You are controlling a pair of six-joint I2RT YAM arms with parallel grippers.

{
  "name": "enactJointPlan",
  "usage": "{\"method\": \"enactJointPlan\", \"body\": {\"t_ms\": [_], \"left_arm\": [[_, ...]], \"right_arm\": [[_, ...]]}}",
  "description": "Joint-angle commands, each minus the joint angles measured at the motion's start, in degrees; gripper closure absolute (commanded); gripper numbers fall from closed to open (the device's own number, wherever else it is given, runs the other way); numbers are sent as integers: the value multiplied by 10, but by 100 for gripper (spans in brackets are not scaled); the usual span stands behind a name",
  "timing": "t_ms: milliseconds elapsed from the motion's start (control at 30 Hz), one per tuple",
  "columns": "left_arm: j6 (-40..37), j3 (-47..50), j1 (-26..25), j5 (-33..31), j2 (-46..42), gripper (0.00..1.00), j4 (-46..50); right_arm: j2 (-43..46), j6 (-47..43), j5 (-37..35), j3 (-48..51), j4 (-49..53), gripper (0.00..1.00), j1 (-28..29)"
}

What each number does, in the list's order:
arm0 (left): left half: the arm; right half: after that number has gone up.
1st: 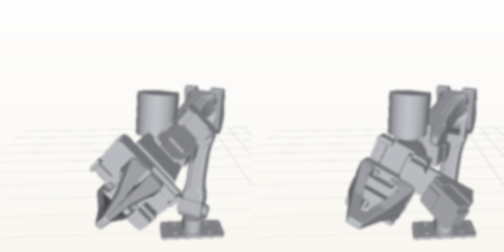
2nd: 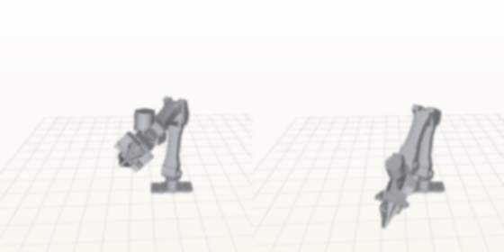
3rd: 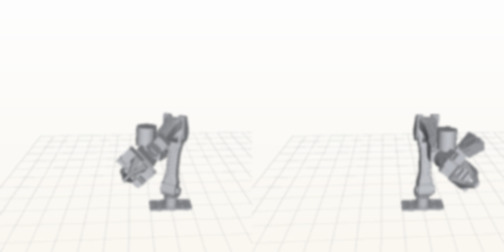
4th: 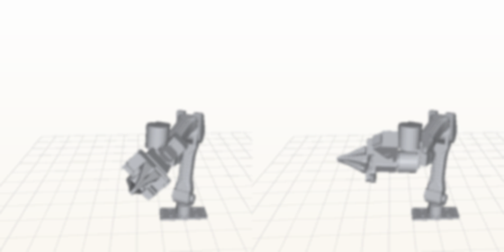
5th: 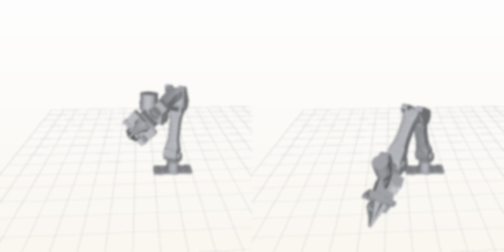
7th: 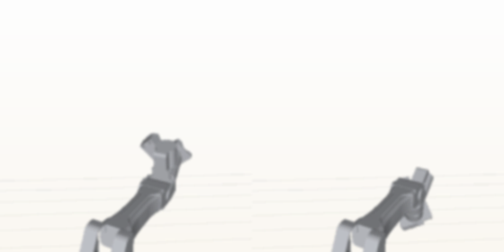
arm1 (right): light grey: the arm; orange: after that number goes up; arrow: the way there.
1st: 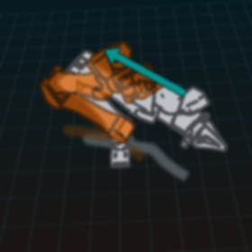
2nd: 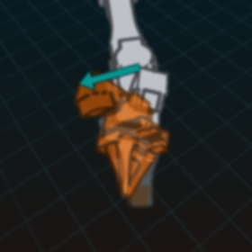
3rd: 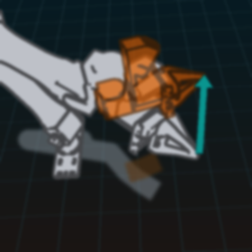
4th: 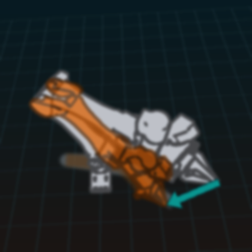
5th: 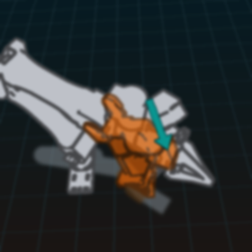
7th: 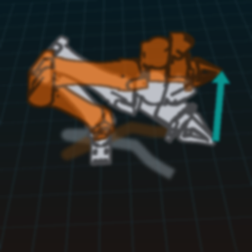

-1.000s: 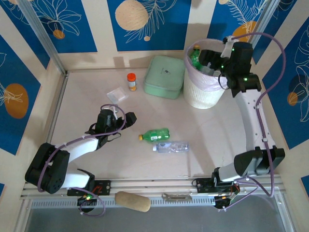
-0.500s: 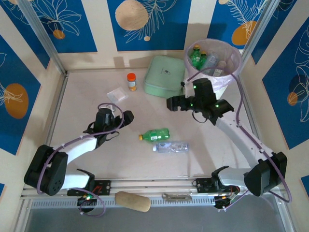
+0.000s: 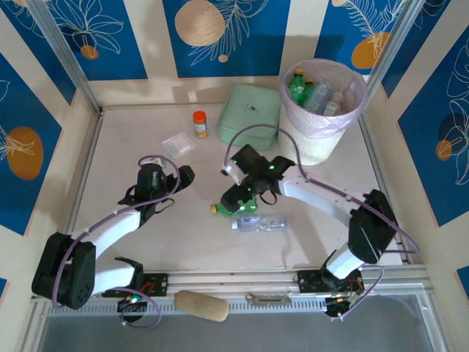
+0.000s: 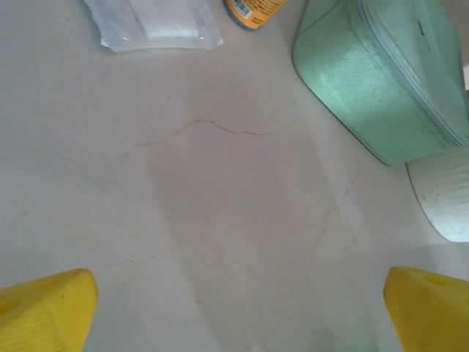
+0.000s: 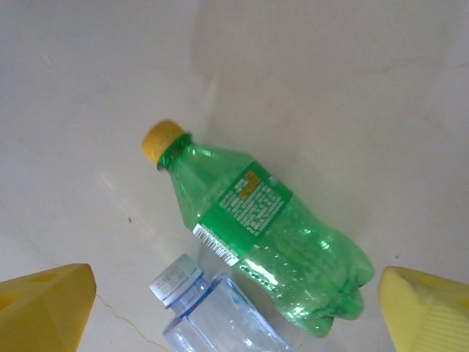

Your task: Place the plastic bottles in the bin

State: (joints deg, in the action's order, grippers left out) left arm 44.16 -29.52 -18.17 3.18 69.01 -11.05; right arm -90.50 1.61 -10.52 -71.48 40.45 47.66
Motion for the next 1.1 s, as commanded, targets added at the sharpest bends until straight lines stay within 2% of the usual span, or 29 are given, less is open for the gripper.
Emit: {"method": "enactJointPlan", "body": {"t_ms": [0,267,533,1067], "left_arm": [[-19,-11,14,-17,-17,0,22],[-17,1,24,-16,-32,0,28],[-14,9,29,-14,-38,0,28],[-9,14,31,-14,-43,0,26]], "right_arm": [[-43,-34,-61,-29,55,1,30],[-132,-72,-126,-61,61,1,63],[-198,-96,-192,-86,56,1,60],[-247,-115,-173,-99,1,2,19]]}}
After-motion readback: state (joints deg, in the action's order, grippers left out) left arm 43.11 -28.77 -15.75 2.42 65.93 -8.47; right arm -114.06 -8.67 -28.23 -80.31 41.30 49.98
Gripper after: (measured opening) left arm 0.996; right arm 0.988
